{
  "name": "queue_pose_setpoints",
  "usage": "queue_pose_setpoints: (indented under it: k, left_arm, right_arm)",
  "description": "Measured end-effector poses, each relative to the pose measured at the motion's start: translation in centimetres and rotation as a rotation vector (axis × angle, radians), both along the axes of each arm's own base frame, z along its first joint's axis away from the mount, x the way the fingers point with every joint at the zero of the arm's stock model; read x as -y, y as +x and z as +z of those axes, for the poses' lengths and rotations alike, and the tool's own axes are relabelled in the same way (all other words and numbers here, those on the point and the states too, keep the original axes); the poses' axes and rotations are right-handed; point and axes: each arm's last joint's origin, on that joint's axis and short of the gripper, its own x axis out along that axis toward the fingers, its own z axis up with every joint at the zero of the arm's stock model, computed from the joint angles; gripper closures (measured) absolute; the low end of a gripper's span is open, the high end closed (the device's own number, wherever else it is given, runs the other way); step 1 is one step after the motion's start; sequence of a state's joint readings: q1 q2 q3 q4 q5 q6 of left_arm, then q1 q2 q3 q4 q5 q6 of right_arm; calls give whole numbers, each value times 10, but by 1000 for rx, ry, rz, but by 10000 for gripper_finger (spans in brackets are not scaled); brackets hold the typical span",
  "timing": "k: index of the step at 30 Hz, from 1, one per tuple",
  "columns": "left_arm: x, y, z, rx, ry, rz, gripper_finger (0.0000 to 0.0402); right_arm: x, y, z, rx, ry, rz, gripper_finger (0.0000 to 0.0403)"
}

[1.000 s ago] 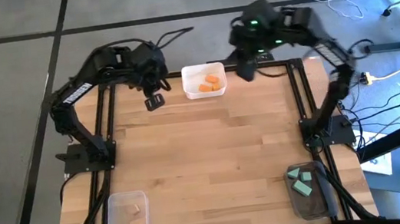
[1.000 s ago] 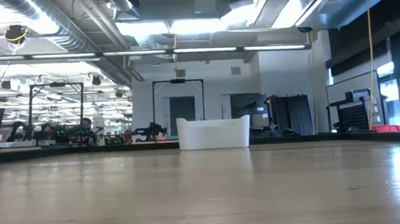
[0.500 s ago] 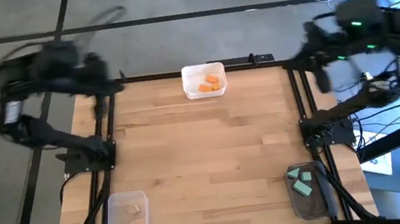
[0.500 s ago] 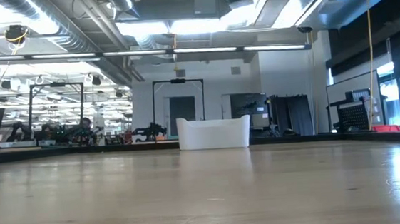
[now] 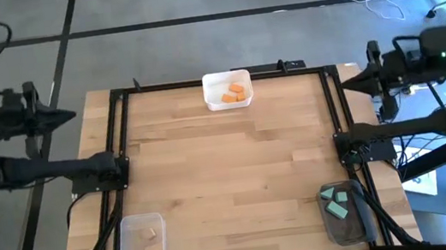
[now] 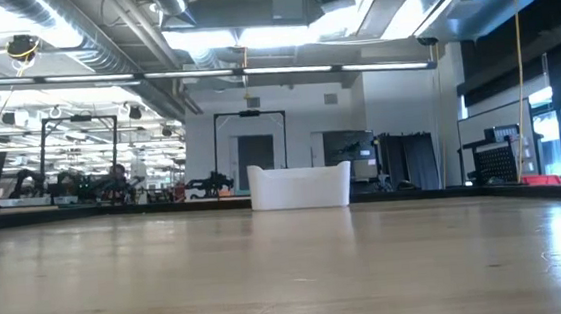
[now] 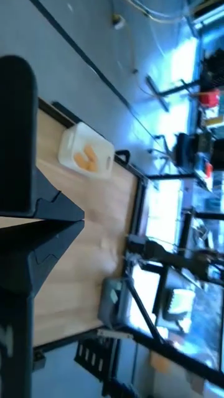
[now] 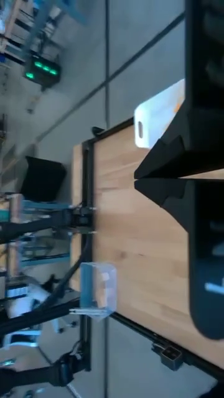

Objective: Sort & place blocks by color
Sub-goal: Return to Home Position

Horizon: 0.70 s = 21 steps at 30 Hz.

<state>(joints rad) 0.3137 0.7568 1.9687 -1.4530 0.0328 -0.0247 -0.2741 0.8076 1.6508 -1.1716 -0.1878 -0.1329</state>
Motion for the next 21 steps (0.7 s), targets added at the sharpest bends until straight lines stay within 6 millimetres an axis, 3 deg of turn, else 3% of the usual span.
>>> queue_pose_setpoints:
  k: [6, 13, 21]
  left_arm:
    - [9, -27, -32, 80, 25, -5, 401]
    - [19, -58, -64, 214, 105, -4, 401]
    - [28, -90, -114, 372, 72, 35, 401]
  right_arm:
    - [-7, -24, -44, 95, 58, -24, 403]
    - [-19, -67, -85, 248, 154, -49, 403]
    - [-29, -105, -127, 475, 98, -23, 403]
